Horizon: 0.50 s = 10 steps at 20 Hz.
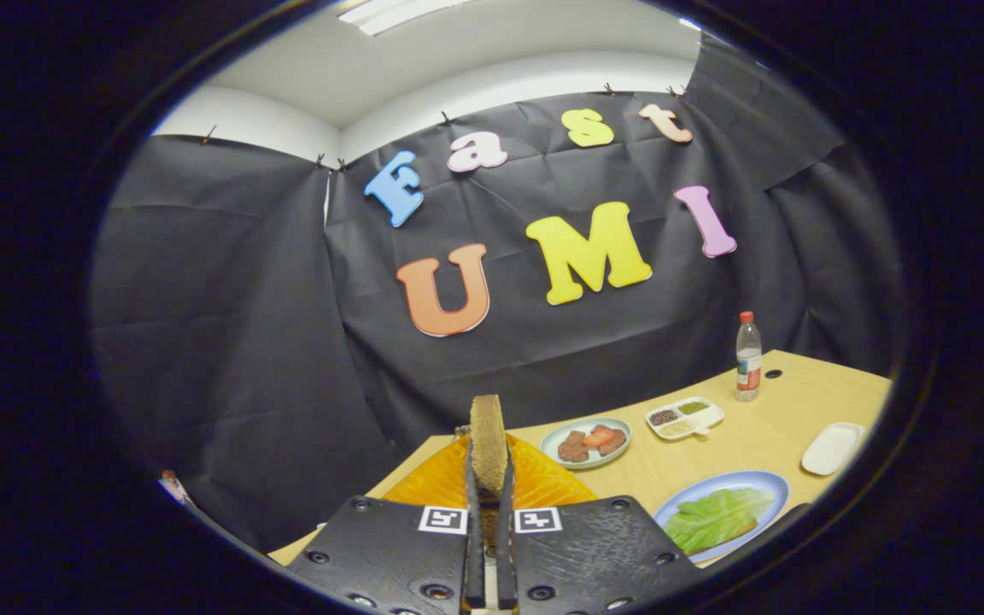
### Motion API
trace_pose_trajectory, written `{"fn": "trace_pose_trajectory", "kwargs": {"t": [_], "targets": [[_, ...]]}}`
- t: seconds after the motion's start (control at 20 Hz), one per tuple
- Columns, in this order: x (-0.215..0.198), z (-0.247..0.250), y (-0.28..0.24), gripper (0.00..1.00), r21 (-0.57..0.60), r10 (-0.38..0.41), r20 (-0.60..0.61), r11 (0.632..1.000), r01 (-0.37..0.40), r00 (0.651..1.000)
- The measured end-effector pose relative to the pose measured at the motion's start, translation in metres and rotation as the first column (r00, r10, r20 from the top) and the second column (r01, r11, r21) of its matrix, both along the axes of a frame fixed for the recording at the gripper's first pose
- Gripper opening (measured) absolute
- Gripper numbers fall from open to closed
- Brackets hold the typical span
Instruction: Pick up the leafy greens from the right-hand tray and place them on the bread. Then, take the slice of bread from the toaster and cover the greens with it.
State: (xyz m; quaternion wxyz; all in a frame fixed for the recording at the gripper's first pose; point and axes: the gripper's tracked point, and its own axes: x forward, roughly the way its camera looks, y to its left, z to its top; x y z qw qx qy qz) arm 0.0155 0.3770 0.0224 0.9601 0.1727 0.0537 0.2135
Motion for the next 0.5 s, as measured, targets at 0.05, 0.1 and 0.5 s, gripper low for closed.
{"fn": "trace_pose_trajectory", "kwargs": {"t": [0.05, 0.1, 0.5], "targets": [[-0.004, 0.007, -0.007, 0.05, 0.010, 0.014, 0.004, 1.000, -0.014, 1.000], [-0.006, 0.014, -0.019, 0.05, 0.013, 0.010, 0.015, 1.000, -0.010, 1.000], [0.029, -0.032, -0.128, 0.05, -0.056, -0.143, -0.012, 0.988, 0.142, 0.990]]}}
